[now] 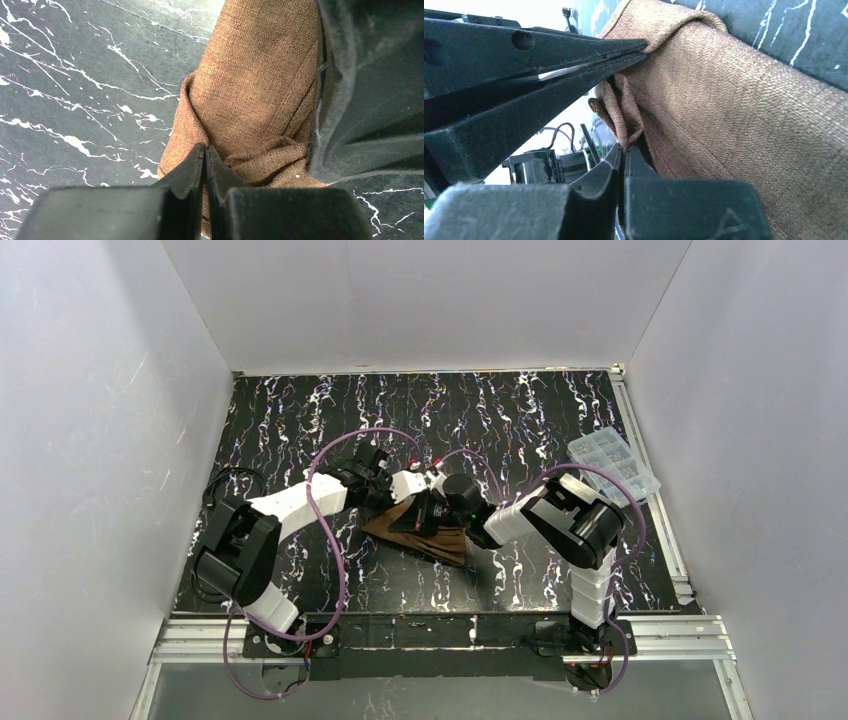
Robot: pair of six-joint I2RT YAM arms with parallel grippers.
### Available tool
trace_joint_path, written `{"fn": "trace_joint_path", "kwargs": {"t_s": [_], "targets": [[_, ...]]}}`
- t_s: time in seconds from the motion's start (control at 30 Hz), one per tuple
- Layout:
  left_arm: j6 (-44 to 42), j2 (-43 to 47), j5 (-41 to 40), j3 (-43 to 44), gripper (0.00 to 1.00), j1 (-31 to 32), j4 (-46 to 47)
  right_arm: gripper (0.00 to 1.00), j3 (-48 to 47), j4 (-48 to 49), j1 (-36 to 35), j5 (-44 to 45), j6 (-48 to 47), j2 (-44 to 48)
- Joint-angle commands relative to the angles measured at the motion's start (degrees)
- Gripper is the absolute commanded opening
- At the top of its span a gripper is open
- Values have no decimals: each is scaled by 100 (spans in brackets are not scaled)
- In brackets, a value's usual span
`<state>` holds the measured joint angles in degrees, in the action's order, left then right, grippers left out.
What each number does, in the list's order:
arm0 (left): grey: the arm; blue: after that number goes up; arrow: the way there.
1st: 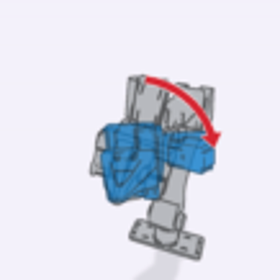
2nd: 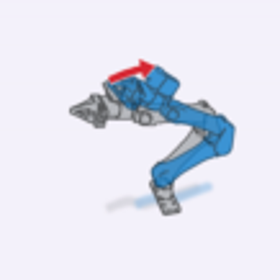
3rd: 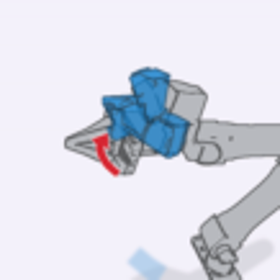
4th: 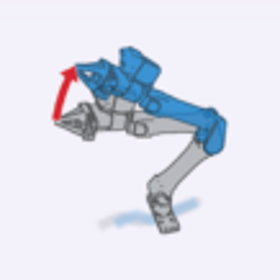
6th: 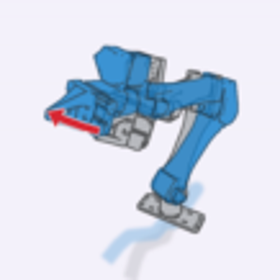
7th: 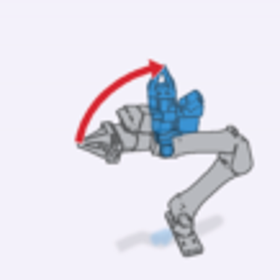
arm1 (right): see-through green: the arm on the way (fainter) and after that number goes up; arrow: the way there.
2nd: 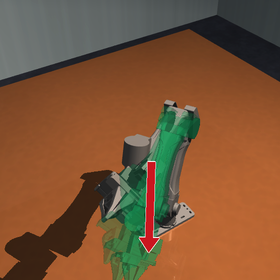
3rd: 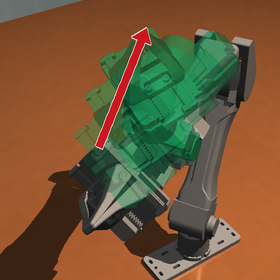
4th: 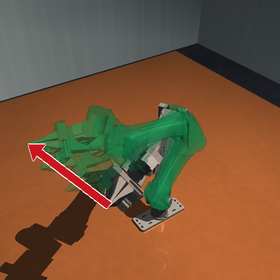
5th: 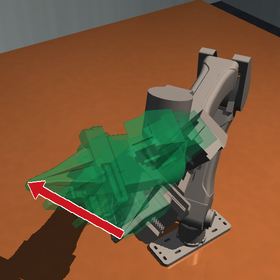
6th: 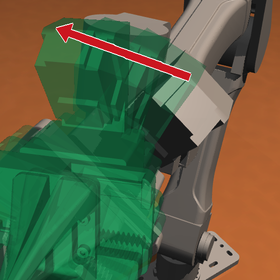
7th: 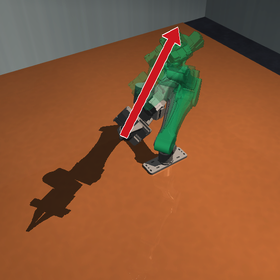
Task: Fold the napkin into a case and place the utensils inside
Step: Stuff the top corner of the smaller-rectangle-folded napkin into the folded napkin.
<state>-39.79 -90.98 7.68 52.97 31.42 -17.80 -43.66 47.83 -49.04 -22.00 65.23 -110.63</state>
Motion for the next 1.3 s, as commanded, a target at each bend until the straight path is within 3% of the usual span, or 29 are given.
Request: {"fn": "trace_joint_path", "kwargs": {"t_s": [0.0,0.37,0.77,1.0,1.27], "targets": [[33,204,96,-81,0,31,-125,1,-167,-189,192,130,12,117],[275,263,276,80,0,31,-238,1,-937,-1964,276,100,-371,-487],[308,530,442,246,0,-18,-460,1,-846,-2529,265,72,-365,-656],[319,791,1034,688,31,-248,-1079,1,-786,-2457,269,27,-361,-668],[138,870,1527,437,39,-225,-1241,1,-776,-2367,263,-52,-300,-728]]}}
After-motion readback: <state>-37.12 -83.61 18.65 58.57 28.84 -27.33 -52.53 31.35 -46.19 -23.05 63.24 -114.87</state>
